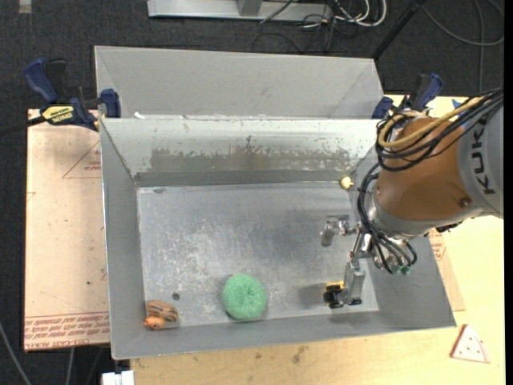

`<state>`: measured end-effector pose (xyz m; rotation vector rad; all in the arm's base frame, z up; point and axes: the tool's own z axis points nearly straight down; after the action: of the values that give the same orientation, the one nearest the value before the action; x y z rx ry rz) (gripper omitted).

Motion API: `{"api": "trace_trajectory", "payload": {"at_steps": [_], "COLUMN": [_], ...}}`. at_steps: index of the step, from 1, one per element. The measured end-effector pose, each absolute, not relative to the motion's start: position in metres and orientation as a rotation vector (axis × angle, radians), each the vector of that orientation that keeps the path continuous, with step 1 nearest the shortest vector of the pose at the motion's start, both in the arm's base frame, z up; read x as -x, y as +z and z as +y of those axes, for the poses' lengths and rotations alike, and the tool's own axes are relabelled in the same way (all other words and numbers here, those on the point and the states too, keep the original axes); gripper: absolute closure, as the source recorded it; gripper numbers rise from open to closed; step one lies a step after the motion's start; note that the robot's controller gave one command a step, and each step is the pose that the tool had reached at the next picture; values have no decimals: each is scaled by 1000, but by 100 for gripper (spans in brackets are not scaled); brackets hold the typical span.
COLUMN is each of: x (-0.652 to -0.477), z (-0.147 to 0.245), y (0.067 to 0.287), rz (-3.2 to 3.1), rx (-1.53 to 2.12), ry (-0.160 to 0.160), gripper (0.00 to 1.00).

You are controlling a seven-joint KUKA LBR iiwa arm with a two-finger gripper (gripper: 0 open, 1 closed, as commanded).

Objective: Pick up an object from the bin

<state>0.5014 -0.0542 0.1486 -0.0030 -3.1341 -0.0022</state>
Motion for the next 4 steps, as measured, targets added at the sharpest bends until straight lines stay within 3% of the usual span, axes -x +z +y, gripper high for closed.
{"api": "trace_trajectory", "payload": {"at_steps": [1, 2, 3, 4], "x": [-503, -499, -494, -516], "z": [-54, -63, -79, -83], "y": [152, 129, 88, 70], "rz": [-3142, -3147, -3085, -3136], "rx": [1, -159, -600, -241], "ry": [-1, -1, -2, -2], "gripper": [0, 0, 0, 100]}}
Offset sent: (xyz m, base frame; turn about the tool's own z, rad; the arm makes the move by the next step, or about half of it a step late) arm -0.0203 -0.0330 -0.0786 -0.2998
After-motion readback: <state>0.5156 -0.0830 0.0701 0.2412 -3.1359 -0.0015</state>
